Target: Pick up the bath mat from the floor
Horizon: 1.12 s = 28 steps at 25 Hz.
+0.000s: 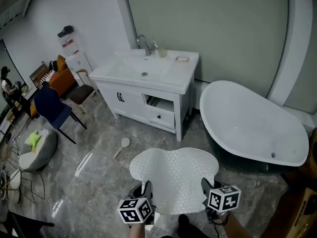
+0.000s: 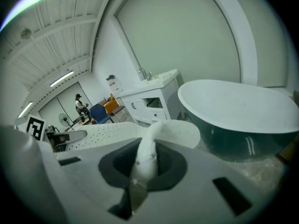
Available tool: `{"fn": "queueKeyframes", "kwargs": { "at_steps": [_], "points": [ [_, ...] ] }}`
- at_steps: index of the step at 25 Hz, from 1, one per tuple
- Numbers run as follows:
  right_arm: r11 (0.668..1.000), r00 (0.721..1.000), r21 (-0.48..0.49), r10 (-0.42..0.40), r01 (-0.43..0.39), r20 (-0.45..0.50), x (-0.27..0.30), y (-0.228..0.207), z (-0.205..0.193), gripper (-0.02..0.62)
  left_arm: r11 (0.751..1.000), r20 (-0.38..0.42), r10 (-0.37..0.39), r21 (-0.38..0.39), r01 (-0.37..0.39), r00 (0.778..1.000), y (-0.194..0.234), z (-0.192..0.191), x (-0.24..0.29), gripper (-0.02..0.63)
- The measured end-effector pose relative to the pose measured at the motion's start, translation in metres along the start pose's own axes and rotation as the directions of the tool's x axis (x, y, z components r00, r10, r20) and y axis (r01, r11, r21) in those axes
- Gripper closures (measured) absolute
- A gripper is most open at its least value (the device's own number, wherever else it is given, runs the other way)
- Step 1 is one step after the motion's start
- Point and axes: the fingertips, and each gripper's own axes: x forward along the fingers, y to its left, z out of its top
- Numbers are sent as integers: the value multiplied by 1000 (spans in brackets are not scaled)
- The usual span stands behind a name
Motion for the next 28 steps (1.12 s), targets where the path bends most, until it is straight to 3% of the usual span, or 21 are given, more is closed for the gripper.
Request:
{"fn": "queueKeyframes", "kwargs": {
  "at_steps": [14,28],
  "points": [
    [997,990,-67,43,-34,136,-36,21,68,574,999,134,-7,36,2,991,-22,76,-33,584],
    [996,986,-84,8,6,165,-51,8,81,575,996,141,-61,77,50,988,-56,93,-21,584]
  ]
}}
